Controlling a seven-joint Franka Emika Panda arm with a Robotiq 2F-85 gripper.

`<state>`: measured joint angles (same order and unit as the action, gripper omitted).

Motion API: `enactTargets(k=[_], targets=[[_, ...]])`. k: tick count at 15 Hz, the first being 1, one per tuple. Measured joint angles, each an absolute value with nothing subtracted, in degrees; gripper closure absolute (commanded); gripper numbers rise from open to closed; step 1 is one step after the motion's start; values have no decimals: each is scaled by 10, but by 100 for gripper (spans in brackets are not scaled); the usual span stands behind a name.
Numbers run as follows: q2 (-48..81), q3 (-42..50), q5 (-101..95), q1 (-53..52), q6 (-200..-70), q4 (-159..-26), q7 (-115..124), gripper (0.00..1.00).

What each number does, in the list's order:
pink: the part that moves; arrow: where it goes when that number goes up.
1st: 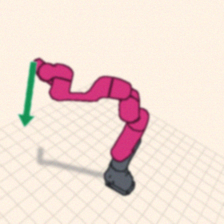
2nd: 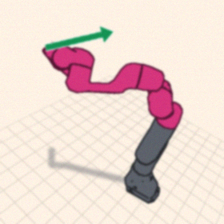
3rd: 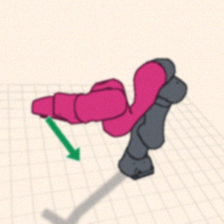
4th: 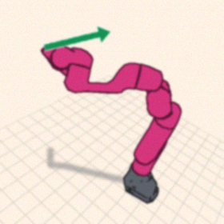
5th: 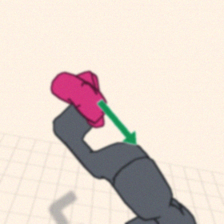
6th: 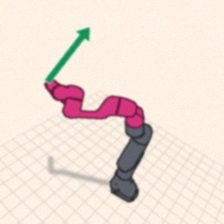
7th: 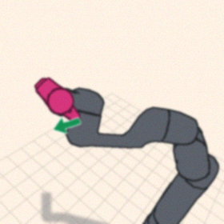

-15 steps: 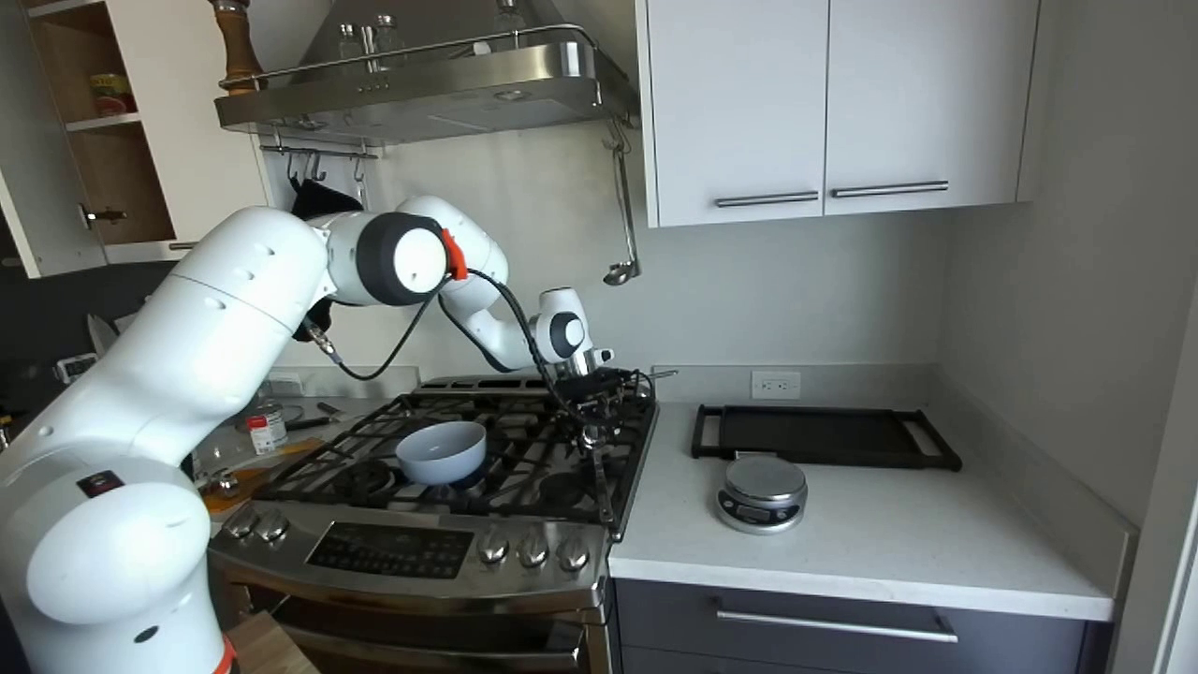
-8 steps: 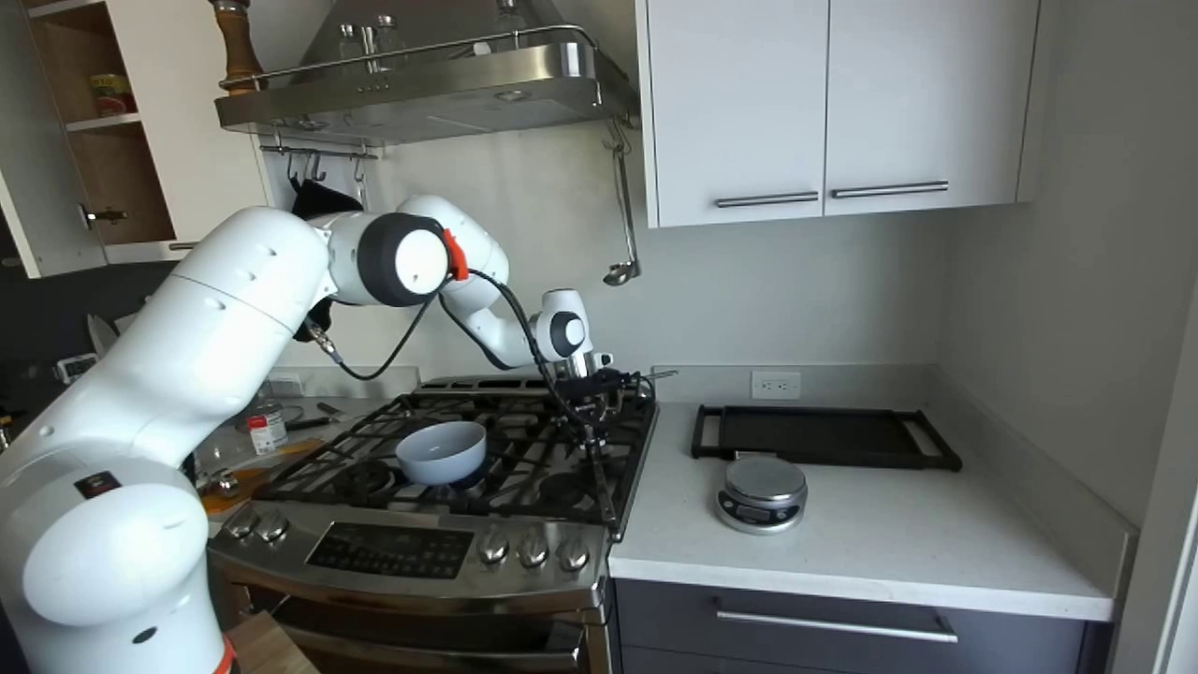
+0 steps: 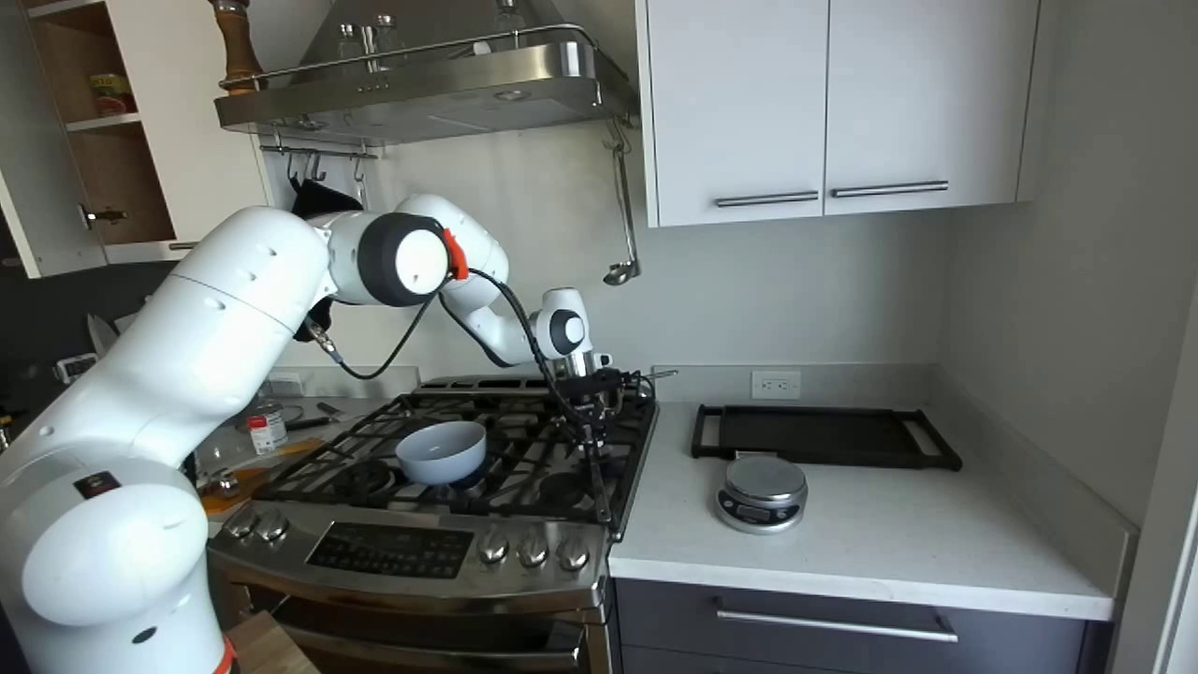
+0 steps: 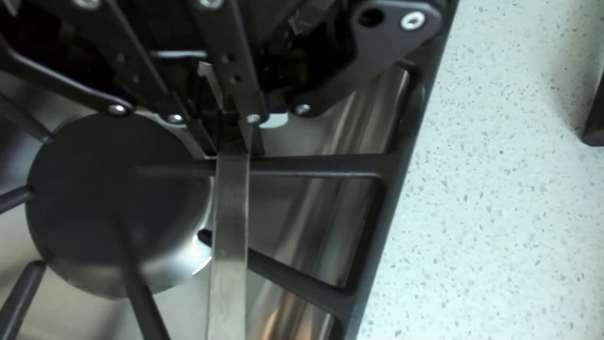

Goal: Hang the cooking spoon on the hook

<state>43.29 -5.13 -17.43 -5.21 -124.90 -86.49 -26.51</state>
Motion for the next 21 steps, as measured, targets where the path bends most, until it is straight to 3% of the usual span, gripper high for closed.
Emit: enactTargets(k=[8, 21], targets=[[402, -50, -221, -67, -1207, -865, -287, 96], [316, -68, -444, -183, -927, -850, -388, 96]])
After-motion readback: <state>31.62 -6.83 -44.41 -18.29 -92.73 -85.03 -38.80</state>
